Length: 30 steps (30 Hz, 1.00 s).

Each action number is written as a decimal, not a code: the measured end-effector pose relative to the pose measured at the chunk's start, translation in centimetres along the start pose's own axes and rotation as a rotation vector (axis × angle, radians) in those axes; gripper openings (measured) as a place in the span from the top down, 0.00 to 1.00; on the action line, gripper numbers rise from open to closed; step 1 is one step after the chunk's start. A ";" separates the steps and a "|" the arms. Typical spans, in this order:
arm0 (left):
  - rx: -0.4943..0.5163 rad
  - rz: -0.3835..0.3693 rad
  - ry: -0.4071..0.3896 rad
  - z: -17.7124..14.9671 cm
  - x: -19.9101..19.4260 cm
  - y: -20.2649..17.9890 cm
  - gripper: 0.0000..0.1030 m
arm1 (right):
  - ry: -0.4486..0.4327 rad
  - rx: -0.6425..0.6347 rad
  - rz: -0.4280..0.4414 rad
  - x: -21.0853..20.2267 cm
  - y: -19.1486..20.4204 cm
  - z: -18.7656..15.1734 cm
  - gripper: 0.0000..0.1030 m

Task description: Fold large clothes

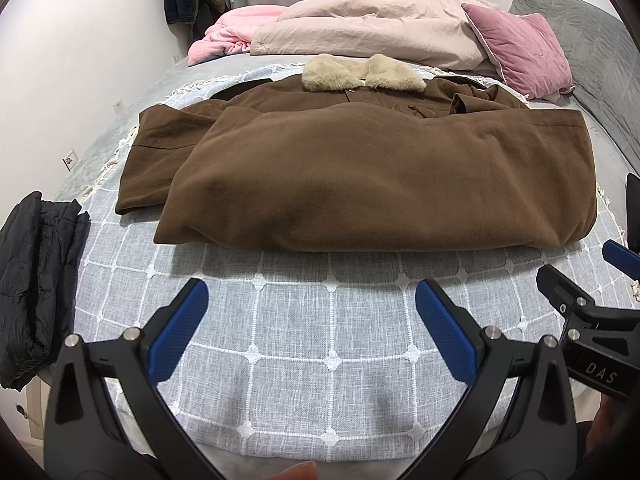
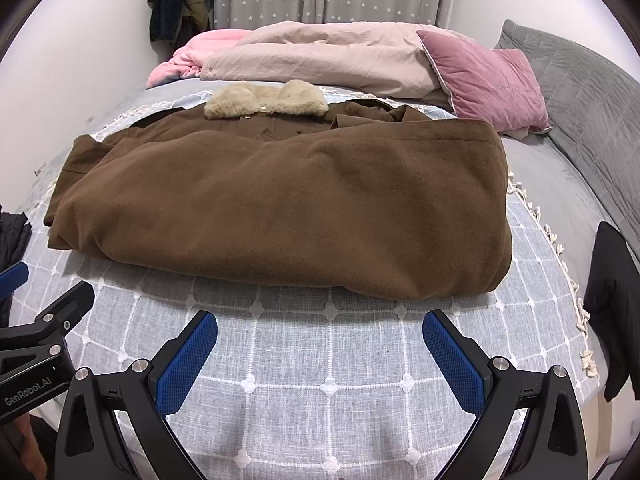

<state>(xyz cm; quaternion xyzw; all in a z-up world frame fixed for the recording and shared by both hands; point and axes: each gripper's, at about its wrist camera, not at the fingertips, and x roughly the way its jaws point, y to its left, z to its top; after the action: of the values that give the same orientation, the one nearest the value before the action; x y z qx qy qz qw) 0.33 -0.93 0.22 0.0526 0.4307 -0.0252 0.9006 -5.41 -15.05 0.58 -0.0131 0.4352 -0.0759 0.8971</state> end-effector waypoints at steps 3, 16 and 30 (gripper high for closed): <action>-0.001 0.001 -0.002 0.0 0.0 0.0 0.00 | 0.001 0.000 0.000 0.0 0.0 0.0 0.00; 0.000 0.000 -0.003 0.0 0.0 0.1 0.00 | 0.001 -0.001 0.000 0.0 0.0 0.0 0.00; -0.013 0.017 0.005 0.2 0.8 1.1 0.00 | 0.008 0.000 -0.011 0.2 -0.7 -0.2 0.00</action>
<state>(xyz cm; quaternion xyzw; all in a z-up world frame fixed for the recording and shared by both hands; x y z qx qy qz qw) 1.13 0.10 -0.18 0.0503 0.4327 -0.0145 0.9000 -5.53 -15.75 0.42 -0.0150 0.4386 -0.0808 0.8949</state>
